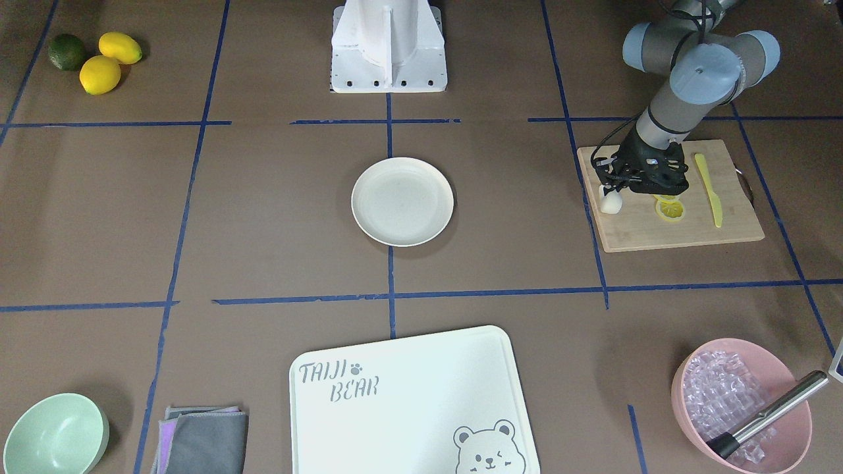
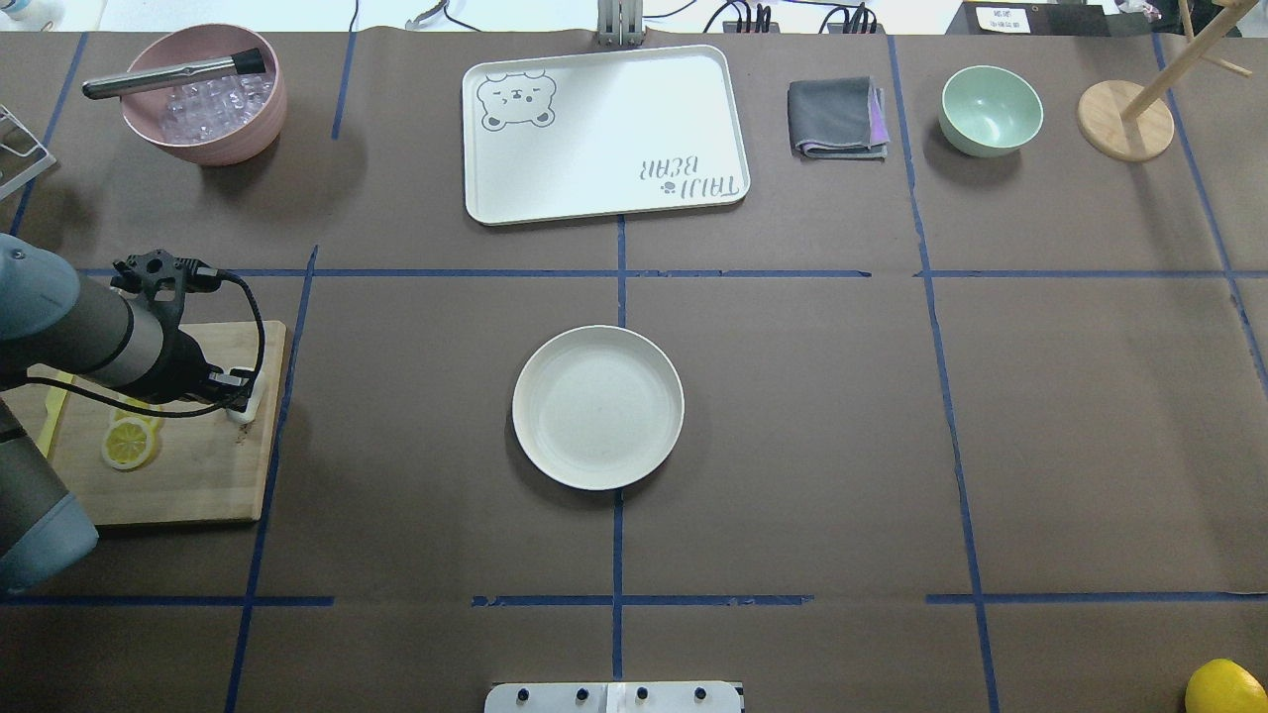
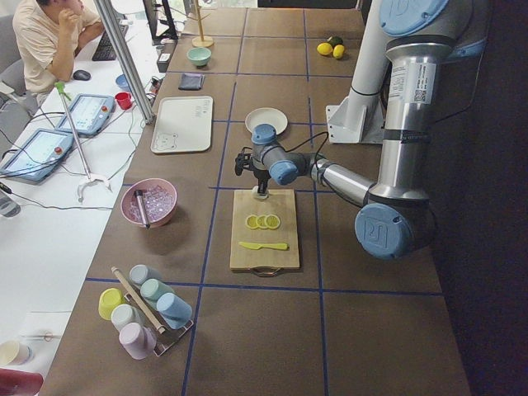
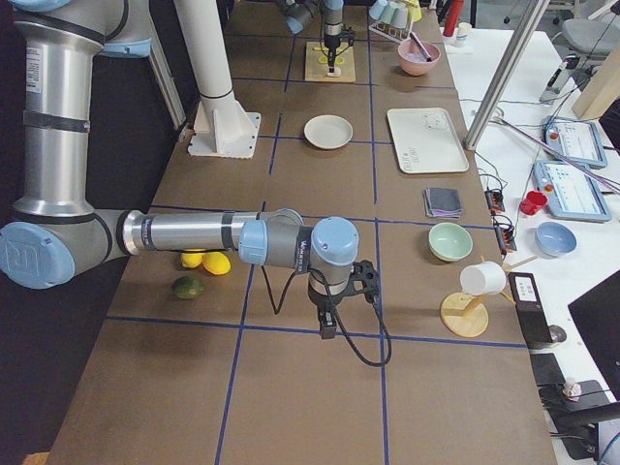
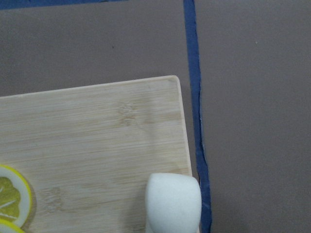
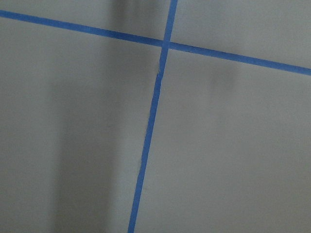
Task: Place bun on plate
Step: 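Carry the bun with the left gripper and lower it onto the plate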
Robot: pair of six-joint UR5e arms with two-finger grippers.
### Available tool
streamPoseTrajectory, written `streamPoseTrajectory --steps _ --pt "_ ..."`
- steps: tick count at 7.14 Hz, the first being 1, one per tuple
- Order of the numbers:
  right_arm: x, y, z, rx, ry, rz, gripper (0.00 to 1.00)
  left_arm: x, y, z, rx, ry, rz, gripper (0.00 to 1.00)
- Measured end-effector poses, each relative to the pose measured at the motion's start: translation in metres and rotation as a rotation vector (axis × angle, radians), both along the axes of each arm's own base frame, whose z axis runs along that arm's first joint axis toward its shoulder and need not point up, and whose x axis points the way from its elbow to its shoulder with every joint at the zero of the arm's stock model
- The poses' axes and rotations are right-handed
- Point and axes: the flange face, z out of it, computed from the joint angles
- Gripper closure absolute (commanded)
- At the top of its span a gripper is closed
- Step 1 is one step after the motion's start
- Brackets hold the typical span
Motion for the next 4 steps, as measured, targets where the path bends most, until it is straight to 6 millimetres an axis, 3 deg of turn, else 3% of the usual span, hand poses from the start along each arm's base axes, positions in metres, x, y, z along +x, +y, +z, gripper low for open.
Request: streamPoseTrajectory --steps 1,2,3,4 --pt "0.000 0.000 0.000 0.000 0.000 0.000 0.00 0.007 -0.008 -0.030 -0.011 -0.004 -0.010 0.92" --pt "0.000 0.000 0.000 0.000 0.000 -0.001 0.00 0.025 -0.019 -0.076 -0.036 -0.007 -0.032 0.92" --pt "0.000 0.001 0.001 -0.002 0.000 -0.001 0.00 0.062 -0.020 -0.124 -0.069 -0.007 -0.065 0.92" --pt "0.000 0.001 0.002 -0.003 0.000 -0.001 0.00 0.116 -0.011 -0.167 -0.093 -0.008 -0.101 0.92"
